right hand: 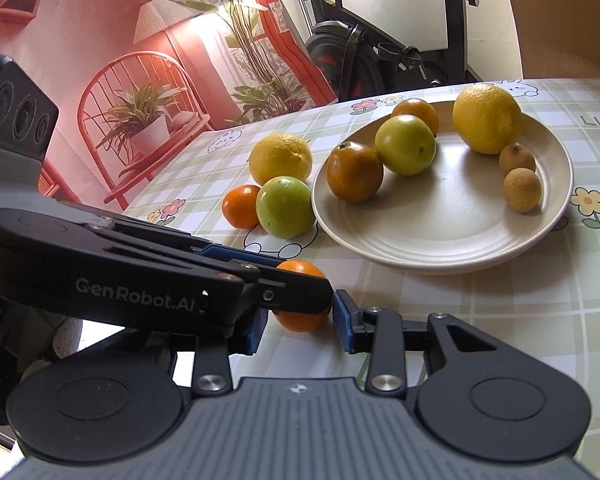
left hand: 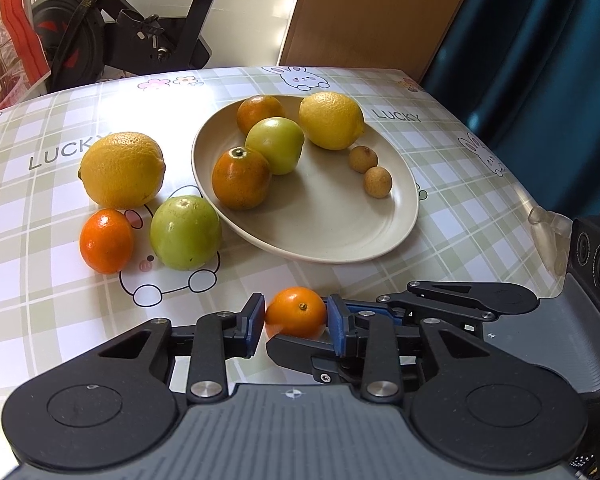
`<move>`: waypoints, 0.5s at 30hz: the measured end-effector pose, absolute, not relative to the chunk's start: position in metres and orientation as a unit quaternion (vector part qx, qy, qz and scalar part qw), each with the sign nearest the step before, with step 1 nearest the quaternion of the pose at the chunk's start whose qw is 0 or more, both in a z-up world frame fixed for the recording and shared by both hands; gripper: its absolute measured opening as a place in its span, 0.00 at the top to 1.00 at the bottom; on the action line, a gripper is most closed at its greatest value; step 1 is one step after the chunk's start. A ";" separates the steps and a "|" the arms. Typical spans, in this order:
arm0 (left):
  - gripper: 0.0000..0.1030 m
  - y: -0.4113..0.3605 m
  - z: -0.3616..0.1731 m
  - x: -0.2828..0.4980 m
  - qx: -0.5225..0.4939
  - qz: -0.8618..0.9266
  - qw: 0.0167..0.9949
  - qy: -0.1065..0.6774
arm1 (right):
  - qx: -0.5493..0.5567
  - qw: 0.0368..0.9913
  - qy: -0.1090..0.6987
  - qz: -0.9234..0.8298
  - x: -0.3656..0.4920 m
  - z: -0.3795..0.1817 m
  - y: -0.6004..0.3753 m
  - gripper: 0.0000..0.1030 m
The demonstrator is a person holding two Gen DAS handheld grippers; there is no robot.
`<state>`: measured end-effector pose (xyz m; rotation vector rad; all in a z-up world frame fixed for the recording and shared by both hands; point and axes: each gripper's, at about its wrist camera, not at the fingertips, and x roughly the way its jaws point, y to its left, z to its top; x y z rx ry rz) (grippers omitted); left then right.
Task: Organize fruits
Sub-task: 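Carry the tangerine with the left tool over the plate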
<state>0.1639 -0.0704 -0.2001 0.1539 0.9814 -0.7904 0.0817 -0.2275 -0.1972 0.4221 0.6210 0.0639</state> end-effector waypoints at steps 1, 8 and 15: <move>0.65 -0.070 -0.200 0.164 0.071 -0.369 0.806 0.457 | 0.206 0.930 0.303 0.032 0.082 -0.198 -0.228 0.63; 0.65 -0.069 -0.184 0.162 0.066 -0.373 0.812 0.443 | 0.212 0.934 0.285 0.032 0.076 -0.191 -0.229 0.63; 0.65 -0.078 -0.158 0.157 0.066 -0.378 0.824 0.417 | 0.202 0.944 0.258 0.029 0.070 -0.169 -0.237 0.63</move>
